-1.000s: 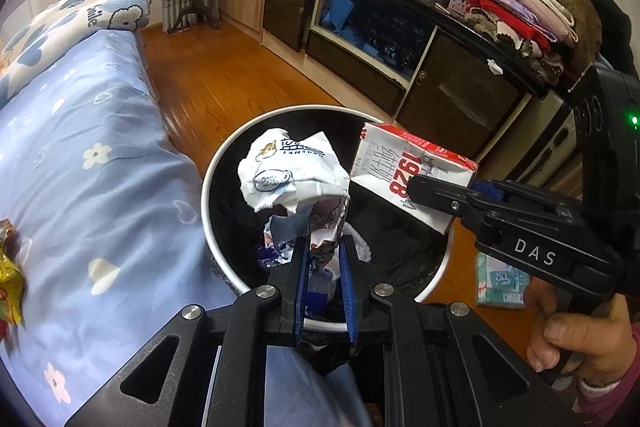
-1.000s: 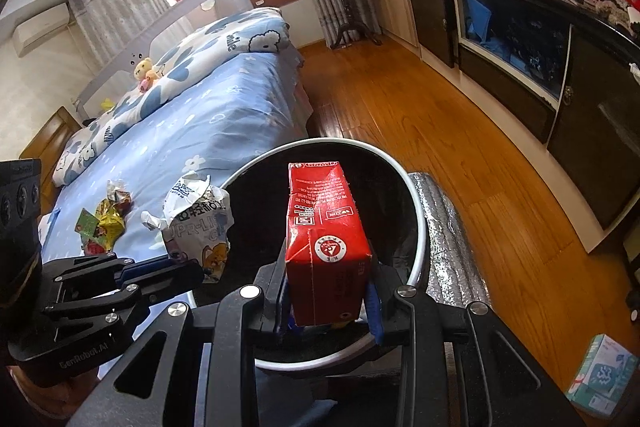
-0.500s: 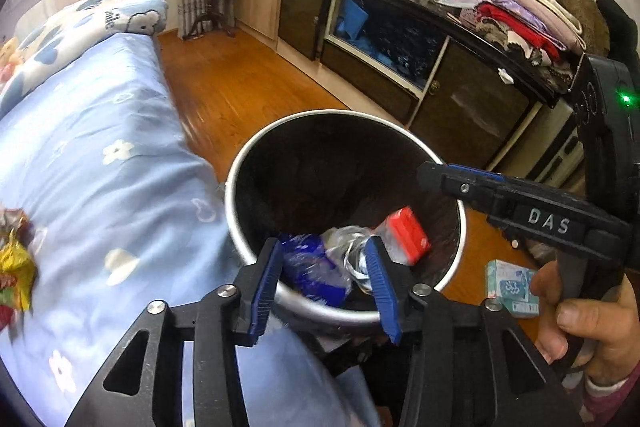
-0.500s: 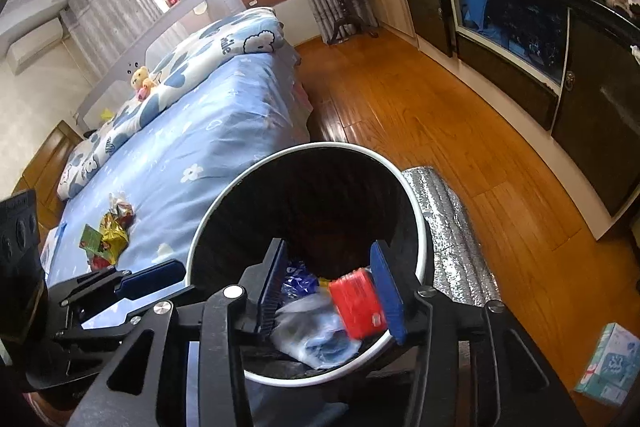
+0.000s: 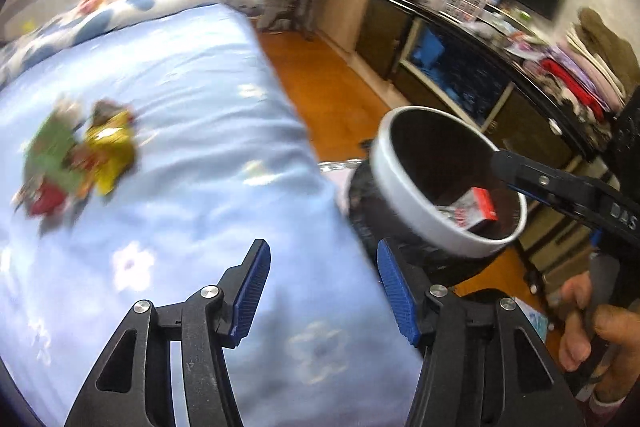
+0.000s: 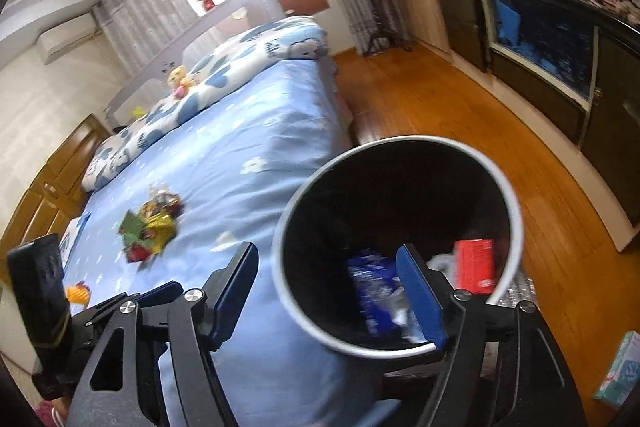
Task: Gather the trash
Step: 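Move both tools back over the remaining trash on the bed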
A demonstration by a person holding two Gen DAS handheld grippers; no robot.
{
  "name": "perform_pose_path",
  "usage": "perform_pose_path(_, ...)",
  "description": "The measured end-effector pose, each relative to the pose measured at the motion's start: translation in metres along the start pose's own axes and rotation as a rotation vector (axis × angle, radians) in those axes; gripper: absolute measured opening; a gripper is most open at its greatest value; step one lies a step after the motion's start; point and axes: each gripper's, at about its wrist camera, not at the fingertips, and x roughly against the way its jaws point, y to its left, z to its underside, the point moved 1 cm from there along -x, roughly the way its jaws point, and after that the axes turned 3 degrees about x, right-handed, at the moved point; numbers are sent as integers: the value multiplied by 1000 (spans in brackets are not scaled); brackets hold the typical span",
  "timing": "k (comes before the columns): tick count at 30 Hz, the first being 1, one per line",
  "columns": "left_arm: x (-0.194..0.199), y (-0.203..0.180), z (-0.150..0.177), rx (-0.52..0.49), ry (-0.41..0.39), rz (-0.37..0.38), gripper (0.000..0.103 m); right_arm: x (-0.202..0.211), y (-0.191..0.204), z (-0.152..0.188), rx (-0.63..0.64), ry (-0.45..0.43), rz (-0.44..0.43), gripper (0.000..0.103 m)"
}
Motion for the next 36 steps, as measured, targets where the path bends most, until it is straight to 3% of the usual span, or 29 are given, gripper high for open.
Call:
perform_pose_path(12, 60, 75, 33, 200, -48, -110, 55, -41, 81, 20, 101, 70, -105, 75)
perform_pose_path(22, 95, 106, 55, 290, -75, -197, 56, -69, 132, 29, 171, 109, -181, 75)
perform_pose_path(36, 97, 128, 47, 337, -79, -257, 57, -106, 164, 27, 207, 136, -230, 75)
